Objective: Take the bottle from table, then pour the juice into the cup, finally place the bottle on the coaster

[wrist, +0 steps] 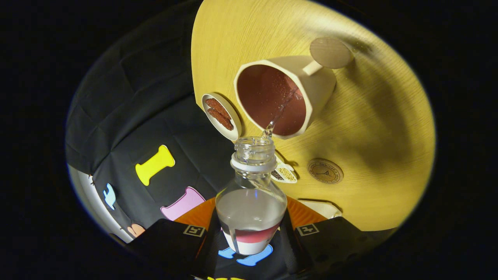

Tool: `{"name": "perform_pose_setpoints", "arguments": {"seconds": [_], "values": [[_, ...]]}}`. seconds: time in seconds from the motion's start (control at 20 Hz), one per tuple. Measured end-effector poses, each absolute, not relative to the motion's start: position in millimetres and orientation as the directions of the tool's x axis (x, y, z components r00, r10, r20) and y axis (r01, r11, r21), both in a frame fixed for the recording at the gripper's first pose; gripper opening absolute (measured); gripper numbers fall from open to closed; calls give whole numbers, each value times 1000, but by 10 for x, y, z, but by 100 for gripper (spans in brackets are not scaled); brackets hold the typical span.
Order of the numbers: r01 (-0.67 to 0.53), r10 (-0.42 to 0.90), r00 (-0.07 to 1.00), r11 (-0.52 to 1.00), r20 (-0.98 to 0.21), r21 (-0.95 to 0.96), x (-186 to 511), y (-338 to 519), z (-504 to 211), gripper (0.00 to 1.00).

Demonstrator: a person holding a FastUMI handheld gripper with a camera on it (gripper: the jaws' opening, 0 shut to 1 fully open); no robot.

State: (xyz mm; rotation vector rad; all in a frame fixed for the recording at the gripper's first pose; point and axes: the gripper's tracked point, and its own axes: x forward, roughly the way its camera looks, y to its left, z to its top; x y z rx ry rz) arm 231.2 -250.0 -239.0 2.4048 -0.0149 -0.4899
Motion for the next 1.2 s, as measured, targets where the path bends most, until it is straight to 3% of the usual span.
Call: {"name": "perform_pose_setpoints", "arguments": {"seconds": [1.2], "values": [[-42, -188, 931, -906, -311, 422, 2199, -2766, -2241, 70]]}}
